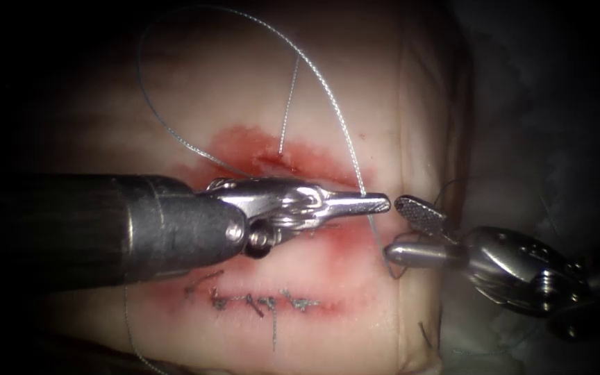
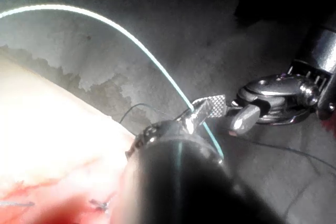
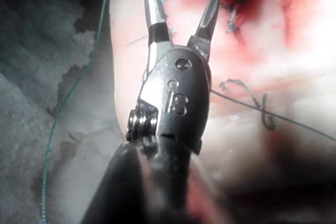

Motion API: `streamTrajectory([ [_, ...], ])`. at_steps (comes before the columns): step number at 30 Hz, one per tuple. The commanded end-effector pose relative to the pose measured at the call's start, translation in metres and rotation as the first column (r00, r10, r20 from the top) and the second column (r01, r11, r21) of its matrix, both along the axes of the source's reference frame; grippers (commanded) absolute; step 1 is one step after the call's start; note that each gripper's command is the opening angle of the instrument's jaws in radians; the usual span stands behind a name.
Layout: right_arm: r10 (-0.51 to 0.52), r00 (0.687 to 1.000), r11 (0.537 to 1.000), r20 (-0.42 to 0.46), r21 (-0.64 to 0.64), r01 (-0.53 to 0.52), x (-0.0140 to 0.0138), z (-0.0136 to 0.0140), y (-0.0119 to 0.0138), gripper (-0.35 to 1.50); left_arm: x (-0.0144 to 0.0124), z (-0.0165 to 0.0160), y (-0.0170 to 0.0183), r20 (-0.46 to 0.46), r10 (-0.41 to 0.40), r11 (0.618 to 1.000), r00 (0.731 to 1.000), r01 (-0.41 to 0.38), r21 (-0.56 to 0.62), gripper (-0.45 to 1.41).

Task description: Wound Closure

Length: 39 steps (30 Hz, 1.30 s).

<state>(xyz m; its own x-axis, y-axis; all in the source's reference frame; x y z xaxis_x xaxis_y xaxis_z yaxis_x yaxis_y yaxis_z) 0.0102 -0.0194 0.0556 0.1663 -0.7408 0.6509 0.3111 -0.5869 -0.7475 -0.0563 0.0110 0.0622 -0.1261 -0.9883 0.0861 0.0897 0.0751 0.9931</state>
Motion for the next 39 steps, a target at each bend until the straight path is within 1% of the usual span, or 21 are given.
streamTrajectory([
  [1, -0.009, 1.0, 1.0, 0.001, -0.011, 0.009, -0.0004, -0.001, 0.0007, 1.28, 0.0005, 0.0005, -0.0006, -0.013, 0.052, 0.998, 0.999, -0.052, 0.031, -0.45],
  [6, -0.005, 1.0, 1.0, -0.007, -0.018, 0.005, -0.0018, -0.0045, 0.0046, 1.16, 0.0063, -0.0008, -0.0043, -0.049, 0.258, 0.962, 0.965, -0.252, 0.106, -0.45],
  [8, 0.016, 0.999, 1.0, -0.038, -0.023, -0.017, -0.0016, -0.005, 0.0056, 1.16, 0.0084, -0.0022, -0.0053, -0.049, 0.359, 0.927, 0.932, -0.35, 0.136, -0.45],
  [10, 0.047, 0.996, 0.998, -0.081, -0.038, -0.05, -0.0013, -0.0051, 0.0064, 1.06, 0.0096, -0.0039, -0.0056, -0.036, 0.434, 0.892, 0.9, -0.424, 0.155, -0.45],
  [11, 0.063, 0.994, 0.996, -0.088, -0.05, -0.067, -0.0003, -0.0044, 0.007, 0.98, 0.0106, -0.0061, -0.0059, -0.033, 0.526, 0.849, 0.85, -0.523, 0.069, -0.45],
  [12, 0.063, 0.994, 0.996, -0.088, -0.05, -0.067, -0.0003, -0.0044, 0.007, 0.98, 0.0106, -0.0061, -0.0059, -0.033, 0.526, 0.849, 0.85, -0.523, 0.069, -0.45],
  [16, 0.074, 0.997, 0.981, -0.001, -0.179, -0.073, 0.0029, -0.0018, 0.0083, 0.91, 0.0109, -0.0104, -0.0067, 0.017, 0.635, 0.772, 0.772, -0.635, 0.01, -0.45],
  [17, 0.07, 0.996, 0.969, 0.061, -0.241, -0.053, 0.005, -0.0001, 0.0089, 0.71, 0.0105, -0.0127, -0.0076, 0.052, 0.661, 0.75, 0.748, -0.662, -0.004, -0.45],
  [18, 0.07, 0.996, 0.969, 0.061, -0.241, -0.053, 0.005, -0.0001, 0.0089, 0.71, 0.0105, -0.0127, -0.0076, 0.052, 0.661, 0.75, 0.748, -0.662, -0.004, -0.45],
  [19, 0.064, 0.993, 0.961, 0.099, -0.273, -0.035, 0.0061, 0.0007, 0.0091, 0.52, 0.0103, -0.0135, -0.008, 0.07, 0.666, 0.745, 0.743, -0.666, -0.019, -0.45],
  [20, 0.059, 0.989, 0.953, 0.138, -0.304, -0.015, 0.0072, 0.0015, 0.0093, 0.26, 0.01, -0.0145, -0.0086, 0.095, 0.668, 0.741, 0.738, -0.672, 0.006, -0.45],
  [21, 0.056, 0.982, 0.945, 0.182, -0.326, 0.006, 0.0089, 0.0024, 0.0096, -0.15, 0.0097, -0.0152, -0.009, 0.116, 0.669, 0.735, 0.734, -0.677, 0.039, -0.45],
  [22, 0.056, 0.977, 0.943, 0.206, -0.332, 0.016, 0.0102, 0.0031, 0.0098, -0.3, 0.0093, -0.0158, -0.0094, 0.129, 0.662, 0.734, 0.738, -0.674, 0.086, -0.45],
  [23, 0.061, 0.972, 0.938, 0.225, -0.346, 0.021, 0.0115, 0.0038, 0.0101, -0.3, 0.0089, -0.0164, -0.0099, 0.143, 0.663, 0.731, 0.735, -0.676, 0.089, -0.45],
  [26, 0.074, 0.969, 0.931, 0.235, -0.364, 0.017, 0.0162, 0.0057, 0.0113, 0.05, 0.0082, -0.0173, -0.0106, 0.202, 0.657, 0.726, 0.726, -0.681, 0.089, -0.45],
  [29, 0.051, 0.972, 0.917, 0.228, -0.396, 0.045, 0.0199, 0.0071, 0.0127, -0.16, 0.0079, -0.0175, -0.011, 0.252, 0.66, 0.714, 0.707, -0.695, 0.08, -0.45],
  [30, 0.022, 0.975, 0.906, 0.221, -0.417, 0.074, 0.0219, 0.0077, 0.0134, -0.15, 0.0079, -0.0173, -0.011, 0.262, 0.676, 0.697, 0.689, -0.713, 0.077, -0.45],
  [35, -0.029, 0.986, 0.874, 0.164, -0.475, 0.105, 0.0232, 0.0085, 0.013, 0.09, 0.0082, -0.0168, -0.0106, 0.264, 0.666, 0.697, 0.697, -0.708, 0.11, -0.45],
  [36, -0.029, 0.984, 0.855, 0.177, -0.506, 0.116, 0.0234, 0.0086, 0.0129, 0.32, 0.0084, -0.0163, -0.0103, 0.266, 0.669, 0.693, 0.694, -0.712, 0.114, -0.45],
  [37, -0.029, 0.984, 0.855, 0.177, -0.506, 0.116, 0.0234, 0.0086, 0.0129, 0.32, 0.0084, -0.0163, -0.0103, 0.266, 0.669, 0.693, 0.694, -0.712, 0.114, -0.45],
  [39, -0.04, 0.983, 0.836, 0.181, -0.532, 0.132, 0.0234, 0.0084, 0.013, 0.73, 0.0088, -0.0164, -0.0103, 0.275, 0.677, 0.684, 0.683, -0.721, 0.108, -0.45],
])
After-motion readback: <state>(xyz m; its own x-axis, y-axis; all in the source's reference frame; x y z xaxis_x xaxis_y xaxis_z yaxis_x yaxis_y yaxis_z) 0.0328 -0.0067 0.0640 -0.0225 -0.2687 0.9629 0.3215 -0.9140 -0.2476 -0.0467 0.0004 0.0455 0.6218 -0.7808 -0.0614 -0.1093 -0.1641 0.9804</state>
